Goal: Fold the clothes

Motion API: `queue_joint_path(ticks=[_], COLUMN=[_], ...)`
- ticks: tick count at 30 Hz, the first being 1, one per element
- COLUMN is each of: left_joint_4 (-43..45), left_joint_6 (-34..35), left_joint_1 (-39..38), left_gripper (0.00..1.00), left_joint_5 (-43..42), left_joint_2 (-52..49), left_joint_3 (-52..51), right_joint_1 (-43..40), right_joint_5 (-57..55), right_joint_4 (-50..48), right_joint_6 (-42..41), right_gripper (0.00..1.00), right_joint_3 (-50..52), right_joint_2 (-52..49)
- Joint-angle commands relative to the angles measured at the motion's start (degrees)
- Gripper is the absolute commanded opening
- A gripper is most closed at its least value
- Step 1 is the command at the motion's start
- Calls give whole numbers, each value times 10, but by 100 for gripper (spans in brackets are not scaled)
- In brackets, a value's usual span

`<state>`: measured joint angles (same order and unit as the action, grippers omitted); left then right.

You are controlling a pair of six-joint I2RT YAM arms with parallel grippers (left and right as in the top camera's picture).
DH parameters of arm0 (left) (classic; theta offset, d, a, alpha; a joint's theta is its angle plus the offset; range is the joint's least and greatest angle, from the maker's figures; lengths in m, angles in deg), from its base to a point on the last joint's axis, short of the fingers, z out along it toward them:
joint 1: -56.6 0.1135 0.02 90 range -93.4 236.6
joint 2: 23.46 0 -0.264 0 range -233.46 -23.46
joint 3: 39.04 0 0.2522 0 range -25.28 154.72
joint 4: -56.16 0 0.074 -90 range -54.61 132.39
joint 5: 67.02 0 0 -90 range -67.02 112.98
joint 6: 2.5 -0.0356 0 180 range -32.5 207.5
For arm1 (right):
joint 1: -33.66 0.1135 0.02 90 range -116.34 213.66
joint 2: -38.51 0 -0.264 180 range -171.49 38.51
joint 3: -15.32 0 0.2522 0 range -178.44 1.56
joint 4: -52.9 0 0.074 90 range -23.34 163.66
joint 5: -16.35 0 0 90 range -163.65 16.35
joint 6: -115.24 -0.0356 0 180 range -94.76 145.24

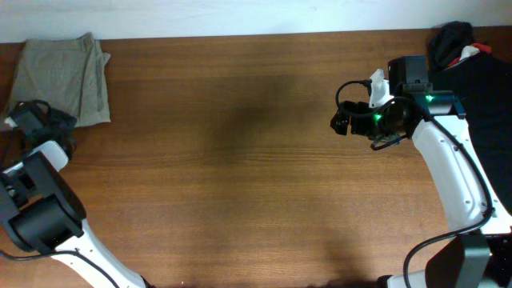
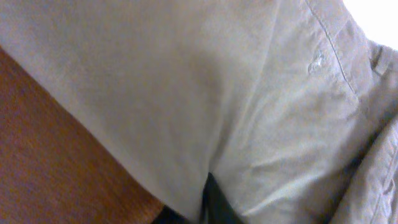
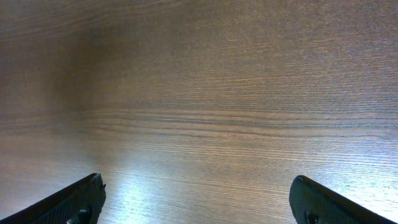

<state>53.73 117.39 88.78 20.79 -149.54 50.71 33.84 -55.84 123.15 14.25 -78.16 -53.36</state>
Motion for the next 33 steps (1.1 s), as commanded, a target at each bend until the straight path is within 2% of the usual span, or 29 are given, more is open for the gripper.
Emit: queue_joint_path(ticks=[1,2,3,4,5,6,9,13,16,19,26,30,33], left_joint_4=[12,13,13,13,10,-15,-85,-233,-318,-357,-417,-419,-419], left_joint_6=[-26,-26,-26,-26,-31,-32,-31,-26,-21,-21,-22,-22,-22], left_joint_1=[21,24,24,24,25,28,29,28,27,24,24,24,24], left_gripper=[26,44,86,87,97,99,99,99,99,99,99,99,99], left_joint_5=[21,20,20,19,10,-24,-90,-114,-252,-391,-404,-404,-404], left_joint_2=[-7,-7,-7,-7,-6,1,41,165,295,386,417,417,417], left_joint_3=[16,16,16,16,19,33,56,57,57,57,57,57,57], right_joint_1=[-3,-3,-3,-3,-3,-3,-3,-3,-3,-3,-2,-2,-2], right_joint_5=[-5,-5,-5,-5,-5,-5,-5,-5,-5,-5,-5,-5,-5], right_joint_4=[-2,-2,-2,-2,-2,-2,-2,-2,-2,-2,-2,-2,-2], right_joint_6=[-4,-4,-4,-4,-4,-4,-4,-4,-4,-4,-4,-4,-4], right_gripper=[99,99,99,99,99,99,99,99,99,99,99,98,98], right_joint_3=[-7,-7,-7,-7,-7,-7,-7,-7,-7,-7,-7,-7,-6], right_joint_2=[4,4,4,4,4,4,4,4,4,4,1,83,196])
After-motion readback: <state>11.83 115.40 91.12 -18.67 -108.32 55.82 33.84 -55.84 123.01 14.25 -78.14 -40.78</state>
